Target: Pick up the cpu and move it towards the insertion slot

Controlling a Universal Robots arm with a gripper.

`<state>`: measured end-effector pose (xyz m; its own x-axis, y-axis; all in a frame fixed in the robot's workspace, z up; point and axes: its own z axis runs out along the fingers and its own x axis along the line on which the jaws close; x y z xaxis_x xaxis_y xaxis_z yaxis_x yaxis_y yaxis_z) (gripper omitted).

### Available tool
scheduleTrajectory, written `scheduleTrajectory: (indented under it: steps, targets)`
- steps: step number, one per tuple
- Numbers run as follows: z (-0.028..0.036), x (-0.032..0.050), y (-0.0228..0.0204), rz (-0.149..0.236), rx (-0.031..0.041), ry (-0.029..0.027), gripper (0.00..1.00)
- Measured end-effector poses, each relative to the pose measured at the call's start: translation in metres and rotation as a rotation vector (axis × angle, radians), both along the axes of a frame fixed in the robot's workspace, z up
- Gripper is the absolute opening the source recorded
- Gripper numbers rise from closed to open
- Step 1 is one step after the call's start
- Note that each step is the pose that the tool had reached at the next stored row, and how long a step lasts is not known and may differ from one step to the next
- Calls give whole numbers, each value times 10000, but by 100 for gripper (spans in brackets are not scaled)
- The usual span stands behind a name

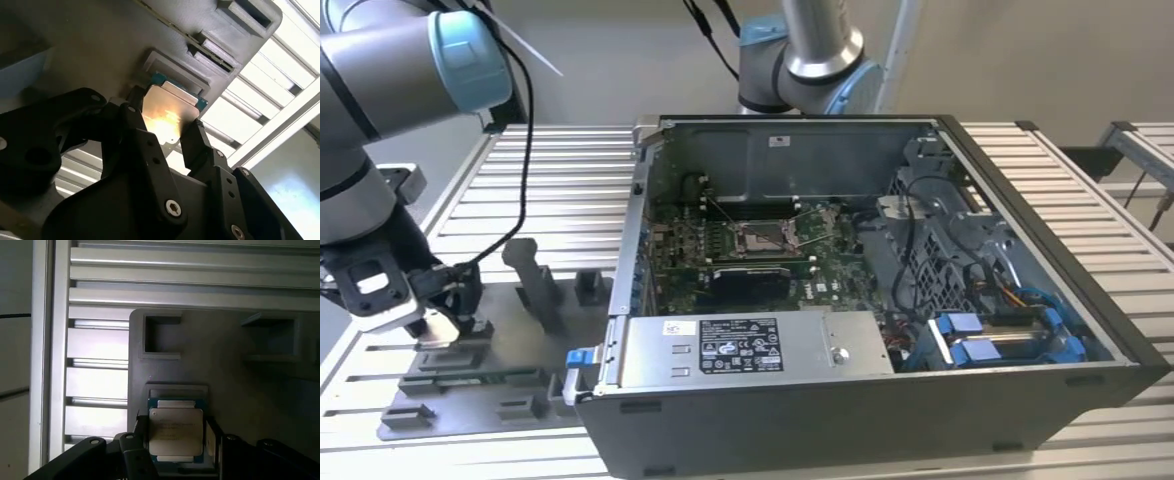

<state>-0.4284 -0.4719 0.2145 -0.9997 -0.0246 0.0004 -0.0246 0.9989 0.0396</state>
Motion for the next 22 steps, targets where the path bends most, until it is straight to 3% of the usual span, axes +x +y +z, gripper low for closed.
scheduleTrajectory:
  steps: [8, 22]
  targets:
    - [251, 0, 0, -2, -1, 1, 0]
    - [887, 0, 0, -4, 0, -1, 0]
